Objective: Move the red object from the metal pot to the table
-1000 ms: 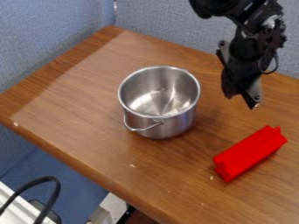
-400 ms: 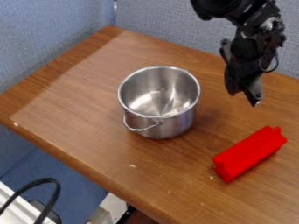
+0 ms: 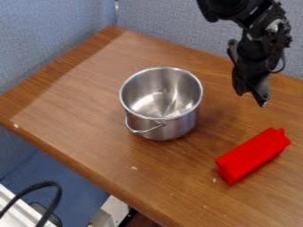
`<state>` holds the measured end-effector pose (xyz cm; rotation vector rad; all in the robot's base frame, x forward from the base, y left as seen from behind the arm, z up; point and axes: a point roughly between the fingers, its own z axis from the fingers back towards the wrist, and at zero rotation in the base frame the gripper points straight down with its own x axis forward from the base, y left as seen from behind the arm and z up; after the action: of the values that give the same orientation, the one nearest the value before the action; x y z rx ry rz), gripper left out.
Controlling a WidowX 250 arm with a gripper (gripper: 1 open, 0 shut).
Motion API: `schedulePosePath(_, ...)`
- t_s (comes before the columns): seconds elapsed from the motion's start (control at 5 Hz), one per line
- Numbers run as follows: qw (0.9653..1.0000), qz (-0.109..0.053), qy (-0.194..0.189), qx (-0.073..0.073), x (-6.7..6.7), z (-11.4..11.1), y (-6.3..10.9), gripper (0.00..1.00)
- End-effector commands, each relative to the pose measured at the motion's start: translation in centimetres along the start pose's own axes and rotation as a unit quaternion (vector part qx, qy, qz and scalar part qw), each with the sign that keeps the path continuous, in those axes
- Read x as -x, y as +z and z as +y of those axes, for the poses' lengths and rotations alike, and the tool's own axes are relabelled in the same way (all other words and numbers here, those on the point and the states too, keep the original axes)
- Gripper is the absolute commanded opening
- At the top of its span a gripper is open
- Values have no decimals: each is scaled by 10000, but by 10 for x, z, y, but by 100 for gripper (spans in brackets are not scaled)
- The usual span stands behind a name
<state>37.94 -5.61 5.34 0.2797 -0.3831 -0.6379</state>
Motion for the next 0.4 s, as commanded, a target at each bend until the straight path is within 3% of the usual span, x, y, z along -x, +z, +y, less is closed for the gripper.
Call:
schedulePosePath(0.0,9994,-245,186,-179,-11,17,6,0)
schedulePosePath(0.2,9992,-276,239,-169,-14,19,1,0)
